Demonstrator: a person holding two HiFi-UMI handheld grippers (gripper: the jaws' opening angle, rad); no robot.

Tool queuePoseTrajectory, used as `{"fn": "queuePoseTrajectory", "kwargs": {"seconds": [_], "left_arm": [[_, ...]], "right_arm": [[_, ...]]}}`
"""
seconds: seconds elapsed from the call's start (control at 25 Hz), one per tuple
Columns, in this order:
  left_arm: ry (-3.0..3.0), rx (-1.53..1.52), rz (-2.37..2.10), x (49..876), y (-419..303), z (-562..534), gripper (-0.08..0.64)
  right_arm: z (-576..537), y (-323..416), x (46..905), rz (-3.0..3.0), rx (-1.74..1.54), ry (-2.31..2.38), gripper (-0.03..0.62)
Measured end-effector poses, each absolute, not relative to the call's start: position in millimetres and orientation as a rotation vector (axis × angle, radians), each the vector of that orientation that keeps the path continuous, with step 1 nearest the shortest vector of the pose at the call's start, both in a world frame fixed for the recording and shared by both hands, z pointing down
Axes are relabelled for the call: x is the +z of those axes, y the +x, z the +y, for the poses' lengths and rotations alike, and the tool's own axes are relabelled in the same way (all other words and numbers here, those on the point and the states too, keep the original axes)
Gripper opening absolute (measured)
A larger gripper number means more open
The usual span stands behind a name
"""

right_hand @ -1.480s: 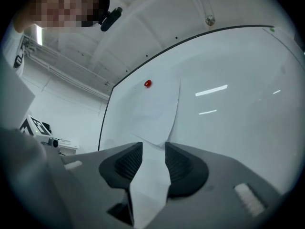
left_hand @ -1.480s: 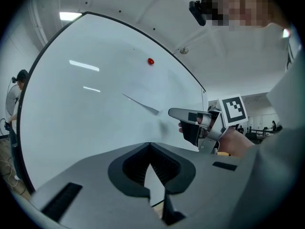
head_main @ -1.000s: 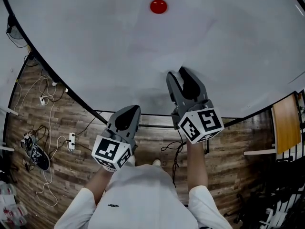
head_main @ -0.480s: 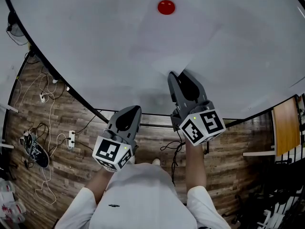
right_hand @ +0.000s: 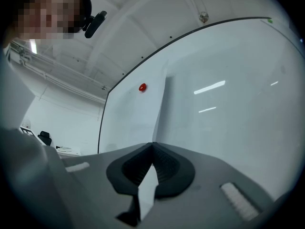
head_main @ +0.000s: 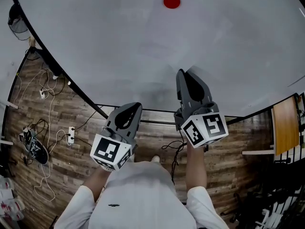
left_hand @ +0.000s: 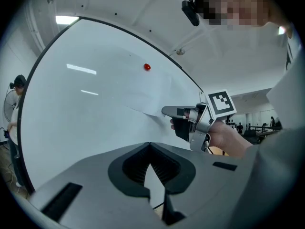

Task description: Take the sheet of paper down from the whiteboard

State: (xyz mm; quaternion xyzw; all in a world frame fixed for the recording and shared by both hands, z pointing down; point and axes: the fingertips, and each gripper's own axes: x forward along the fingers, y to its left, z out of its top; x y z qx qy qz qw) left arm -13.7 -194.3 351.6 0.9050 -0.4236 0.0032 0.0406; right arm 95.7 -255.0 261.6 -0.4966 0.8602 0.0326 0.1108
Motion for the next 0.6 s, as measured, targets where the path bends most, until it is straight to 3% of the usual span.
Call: {"fn": "queuePoseTrajectory", "kwargs": {"seconds": [0.6], "left_arm": [[2.907,-0.057,-1.330,295,-5,-198,-0.002]], "right_arm": [[-247,100,261,2.506,0.098,-1.498,0.011]]}}
